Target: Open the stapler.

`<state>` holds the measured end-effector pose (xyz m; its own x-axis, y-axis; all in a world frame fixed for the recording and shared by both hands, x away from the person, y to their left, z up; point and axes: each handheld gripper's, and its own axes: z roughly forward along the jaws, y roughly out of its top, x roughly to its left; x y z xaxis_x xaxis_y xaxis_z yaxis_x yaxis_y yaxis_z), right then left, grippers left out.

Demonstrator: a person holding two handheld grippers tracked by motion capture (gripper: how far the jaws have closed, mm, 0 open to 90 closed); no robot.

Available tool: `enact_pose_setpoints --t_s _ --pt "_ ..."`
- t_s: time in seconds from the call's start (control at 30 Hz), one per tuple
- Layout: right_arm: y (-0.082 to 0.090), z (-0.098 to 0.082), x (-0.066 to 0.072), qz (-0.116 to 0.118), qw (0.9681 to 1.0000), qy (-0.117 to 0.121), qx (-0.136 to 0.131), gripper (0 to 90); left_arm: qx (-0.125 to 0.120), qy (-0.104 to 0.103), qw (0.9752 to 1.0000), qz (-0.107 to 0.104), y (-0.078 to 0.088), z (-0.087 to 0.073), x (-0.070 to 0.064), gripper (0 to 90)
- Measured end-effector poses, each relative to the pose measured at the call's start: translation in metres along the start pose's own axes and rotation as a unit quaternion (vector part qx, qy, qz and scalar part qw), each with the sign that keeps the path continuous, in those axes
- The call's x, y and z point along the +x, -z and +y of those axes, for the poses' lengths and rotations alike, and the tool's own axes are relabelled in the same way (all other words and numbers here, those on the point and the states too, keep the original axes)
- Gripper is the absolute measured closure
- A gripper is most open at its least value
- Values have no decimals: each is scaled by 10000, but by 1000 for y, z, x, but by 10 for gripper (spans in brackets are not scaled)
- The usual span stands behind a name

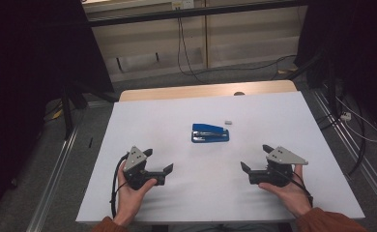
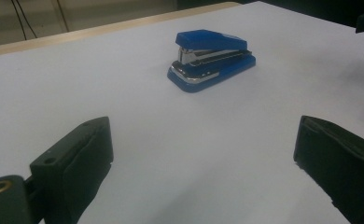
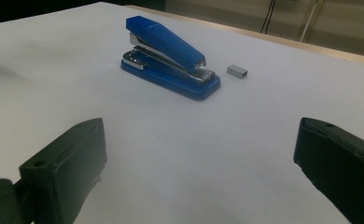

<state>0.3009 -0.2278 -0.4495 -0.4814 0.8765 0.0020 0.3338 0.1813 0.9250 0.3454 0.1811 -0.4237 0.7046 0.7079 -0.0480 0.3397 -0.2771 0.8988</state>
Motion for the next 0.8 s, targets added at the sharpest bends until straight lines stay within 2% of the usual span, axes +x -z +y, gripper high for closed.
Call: enact_pose_setpoints --t_s 0.13,0.23,0.33,0.4,0.43,0.47,0.57,0.8 --pt "-8 4 2 109 9999 -24 4 21 -7 -56 10000 -70 -6 4 -2 48" --pt "-14 7 5 183 9998 55 -4 32 52 -141 9998 -89 -10 6 -4 48" --pt "-16 8 6 203 9998 52 -24 34 16 -127 9998 -125 -16 10 -5 48" --pt "-18 10 6 204 9998 64 -60 39 -51 -240 9997 -90 -20 16 -6 48" --pt "-20 12 6 300 9995 81 -104 43 -107 -280 9995 -82 -22 19 -7 46" --pt "-20 12 6 300 9995 81 -104 43 -144 -289 9994 -101 -24 22 -7 46" --pt "-21 16 7 334 9990 92 -279 51 -198 -210 9994 -168 -28 28 -8 48" --pt "-31 19 10 374 9990 58 -255 58 -205 -178 9992 -297 -44 33 -8 52"
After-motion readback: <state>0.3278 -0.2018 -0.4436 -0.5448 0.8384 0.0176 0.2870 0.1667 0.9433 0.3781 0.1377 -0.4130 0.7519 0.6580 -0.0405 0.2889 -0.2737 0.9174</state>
